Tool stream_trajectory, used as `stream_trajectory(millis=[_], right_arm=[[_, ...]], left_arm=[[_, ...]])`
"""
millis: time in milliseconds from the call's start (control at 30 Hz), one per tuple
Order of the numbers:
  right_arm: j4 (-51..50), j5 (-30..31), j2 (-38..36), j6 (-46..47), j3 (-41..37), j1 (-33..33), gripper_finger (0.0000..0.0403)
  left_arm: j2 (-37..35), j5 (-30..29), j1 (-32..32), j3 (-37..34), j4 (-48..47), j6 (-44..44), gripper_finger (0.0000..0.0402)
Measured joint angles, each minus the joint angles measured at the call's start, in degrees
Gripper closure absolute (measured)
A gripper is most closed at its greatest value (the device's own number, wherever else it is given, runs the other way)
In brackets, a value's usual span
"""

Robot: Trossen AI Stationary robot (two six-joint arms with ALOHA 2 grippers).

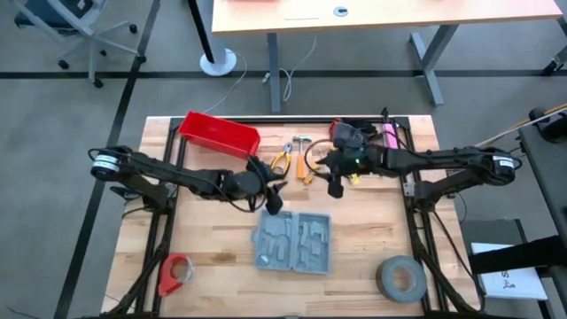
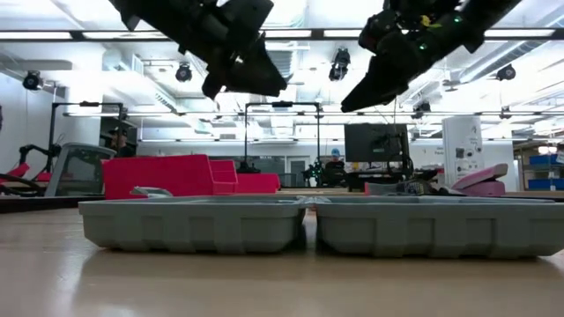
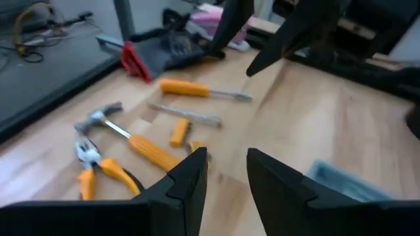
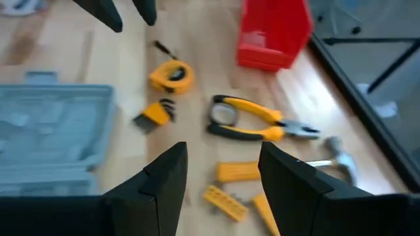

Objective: Prefit tool cases
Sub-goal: Put the yellow screwdriver into the prefit tool case

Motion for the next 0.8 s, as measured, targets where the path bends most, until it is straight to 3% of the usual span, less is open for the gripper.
stream_trajectory(millis=[233, 367, 667, 800], right_arm=[[-6.7, -0.3, 1.0, -0.7, 5.5, -6.8, 0.0241], [-7.0, -3.5, 1.9, -0.2, 6.1, -10.1, 0.0248], [-7.1, -5.3, 7.6, 0.5, 5.8, -11.7, 0.0248], [-11.6, -5.2, 11.2, 3.8, 5.9, -13.1, 0.0245]], left_arm=[[-1.6, 0.0, 4.7, 0.0, -2.2, -1.5, 0.0287], [-1.7, 0.0, 6.6, 0.0, -3.1, -2.3, 0.0287], [-1.7, 0.1, 8.8, 0.0, -5.5, -2.3, 0.0287], [-1.7, 4.6, 11.6, 0.0, -10.8, -2.3, 0.0287]])
